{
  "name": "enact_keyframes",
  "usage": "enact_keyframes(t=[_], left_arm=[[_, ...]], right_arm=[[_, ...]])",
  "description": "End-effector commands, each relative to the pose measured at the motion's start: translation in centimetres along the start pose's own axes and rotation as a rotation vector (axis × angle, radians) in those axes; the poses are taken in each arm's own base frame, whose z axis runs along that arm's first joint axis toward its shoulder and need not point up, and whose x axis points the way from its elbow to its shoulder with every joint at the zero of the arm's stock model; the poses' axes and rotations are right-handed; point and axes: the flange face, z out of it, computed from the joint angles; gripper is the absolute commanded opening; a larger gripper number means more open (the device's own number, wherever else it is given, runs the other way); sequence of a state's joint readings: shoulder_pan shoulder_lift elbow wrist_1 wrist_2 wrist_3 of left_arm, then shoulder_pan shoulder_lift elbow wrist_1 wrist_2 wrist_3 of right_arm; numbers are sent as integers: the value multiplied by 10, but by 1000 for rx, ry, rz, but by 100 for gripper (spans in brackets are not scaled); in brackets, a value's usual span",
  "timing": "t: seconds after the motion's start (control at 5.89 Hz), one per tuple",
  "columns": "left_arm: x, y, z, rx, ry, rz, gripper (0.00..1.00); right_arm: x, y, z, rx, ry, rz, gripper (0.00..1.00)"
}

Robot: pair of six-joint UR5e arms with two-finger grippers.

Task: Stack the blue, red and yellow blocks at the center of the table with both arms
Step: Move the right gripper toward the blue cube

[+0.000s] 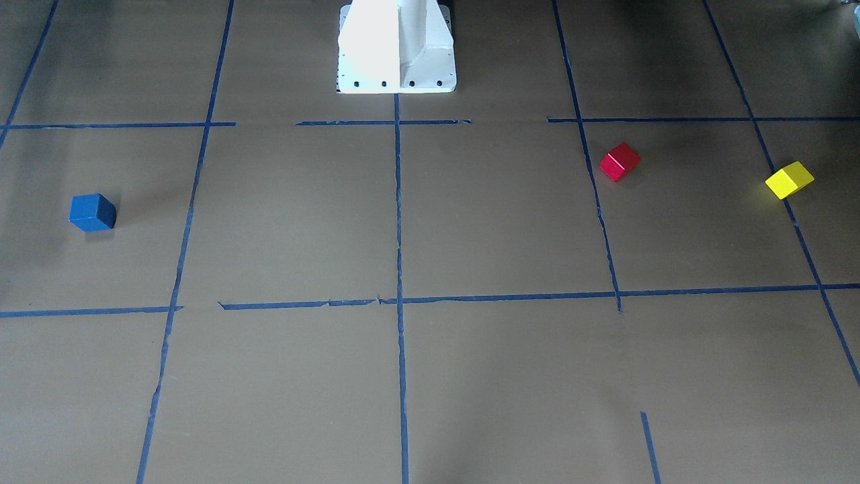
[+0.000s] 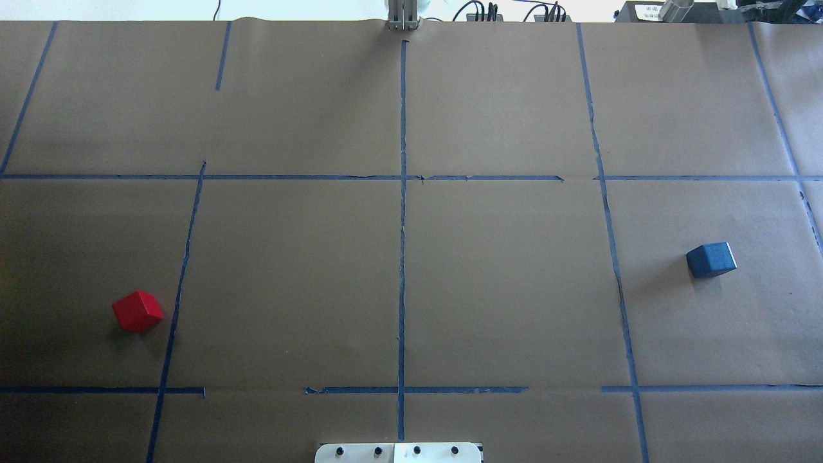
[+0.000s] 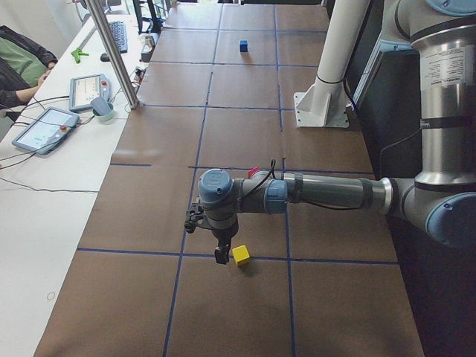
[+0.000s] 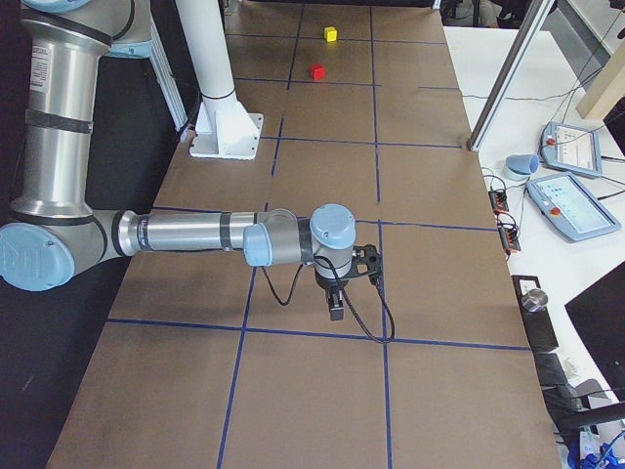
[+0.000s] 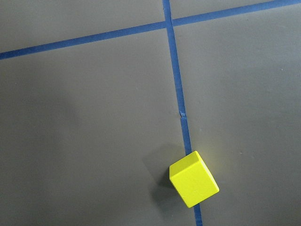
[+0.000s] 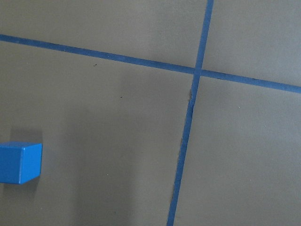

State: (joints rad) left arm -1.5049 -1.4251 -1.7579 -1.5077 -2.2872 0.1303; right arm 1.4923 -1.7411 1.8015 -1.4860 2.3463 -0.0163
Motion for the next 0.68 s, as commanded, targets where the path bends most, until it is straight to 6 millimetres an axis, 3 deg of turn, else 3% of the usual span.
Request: enact_keyframes(t=[0.0, 0.17, 0.34, 0.51], left_arm=[[1, 1, 0, -2, 0, 2, 100], [1, 1, 2, -5, 2, 1, 100], [1, 1, 2, -6, 2, 0, 100], [1, 0, 2, -6, 2, 2, 100]], right_arm=[[-6, -2, 1, 4, -2, -20, 100], [-20, -7, -2, 48, -53, -79, 100], [-43, -12, 11, 35, -98, -62, 100], [-95, -36, 29, 33, -127, -86, 100]])
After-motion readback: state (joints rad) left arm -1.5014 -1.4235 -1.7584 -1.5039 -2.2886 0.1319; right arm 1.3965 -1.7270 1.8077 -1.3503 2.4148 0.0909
